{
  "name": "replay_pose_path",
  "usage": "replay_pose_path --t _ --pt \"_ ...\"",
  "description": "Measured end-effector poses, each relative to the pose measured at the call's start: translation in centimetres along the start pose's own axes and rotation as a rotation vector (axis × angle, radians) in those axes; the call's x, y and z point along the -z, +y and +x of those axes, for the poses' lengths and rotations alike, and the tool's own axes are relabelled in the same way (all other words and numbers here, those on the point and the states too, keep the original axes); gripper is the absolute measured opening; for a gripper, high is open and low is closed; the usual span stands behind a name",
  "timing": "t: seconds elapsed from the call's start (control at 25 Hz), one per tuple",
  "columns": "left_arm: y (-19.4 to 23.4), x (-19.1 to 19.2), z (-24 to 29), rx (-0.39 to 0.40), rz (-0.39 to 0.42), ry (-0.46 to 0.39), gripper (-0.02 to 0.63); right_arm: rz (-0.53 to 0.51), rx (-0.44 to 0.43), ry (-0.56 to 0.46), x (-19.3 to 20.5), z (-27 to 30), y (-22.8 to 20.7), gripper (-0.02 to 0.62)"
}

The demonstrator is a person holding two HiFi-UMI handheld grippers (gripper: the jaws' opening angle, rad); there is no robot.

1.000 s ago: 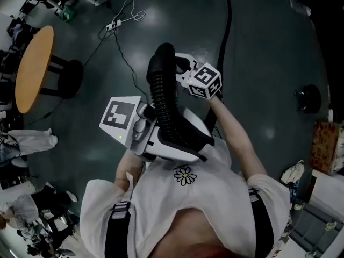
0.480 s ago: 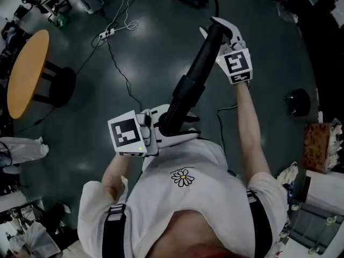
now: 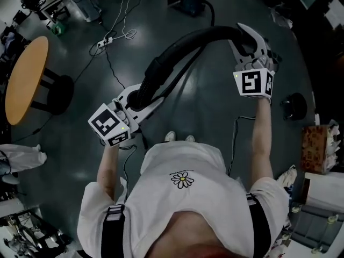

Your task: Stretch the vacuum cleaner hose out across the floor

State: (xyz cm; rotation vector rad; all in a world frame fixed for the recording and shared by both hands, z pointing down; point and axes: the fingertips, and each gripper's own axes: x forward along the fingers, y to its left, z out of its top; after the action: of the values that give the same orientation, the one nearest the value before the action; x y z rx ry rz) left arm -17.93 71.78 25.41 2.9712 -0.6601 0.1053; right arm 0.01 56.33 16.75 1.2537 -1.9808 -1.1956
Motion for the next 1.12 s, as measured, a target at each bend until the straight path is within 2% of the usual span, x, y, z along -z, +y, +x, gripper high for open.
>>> replay_pose_path --t 0.12,0.2,0.4,0.52,0.72,0.84,1.12 --pt "-0.7 1.6 1.1 0.06 0.016 0.01 0.104 -0.121 0.07 0.066 0.0 -1.7 -1.0 0.164" --pt "-3.0 2.7 2.2 0.154 0.042 0.036 0.104 -0.204 0.111 0.087 -0.6 -2.9 -2.1 0.164" --pt "-10.7 4.9 6.1 0.456 0.175 0.146 0.104 -0.383 0.259 0.072 -2.8 -5.0 -5.7 0.165" --pt "-12.9 5.5 7.3 0.554 0.176 0.158 0.104 -0.475 0.283 0.09 -3.3 -5.6 -6.9 0.166" --pt "-12.4 4.8 7.7 0.57 0.084 0.102 0.104 -0.541 0.263 0.166 -1.6 -5.7 -7.1 0.166" --pt "-12.1 4.5 7.9 0.569 0.095 0.101 0.104 -0.545 0.28 0.18 -0.9 -6.0 -7.2 0.166" --pt "-12.5 6.0 8.0 0.553 0.121 0.131 0.104 -0.586 0.32 0.15 -2.0 -6.2 -6.8 0.167"
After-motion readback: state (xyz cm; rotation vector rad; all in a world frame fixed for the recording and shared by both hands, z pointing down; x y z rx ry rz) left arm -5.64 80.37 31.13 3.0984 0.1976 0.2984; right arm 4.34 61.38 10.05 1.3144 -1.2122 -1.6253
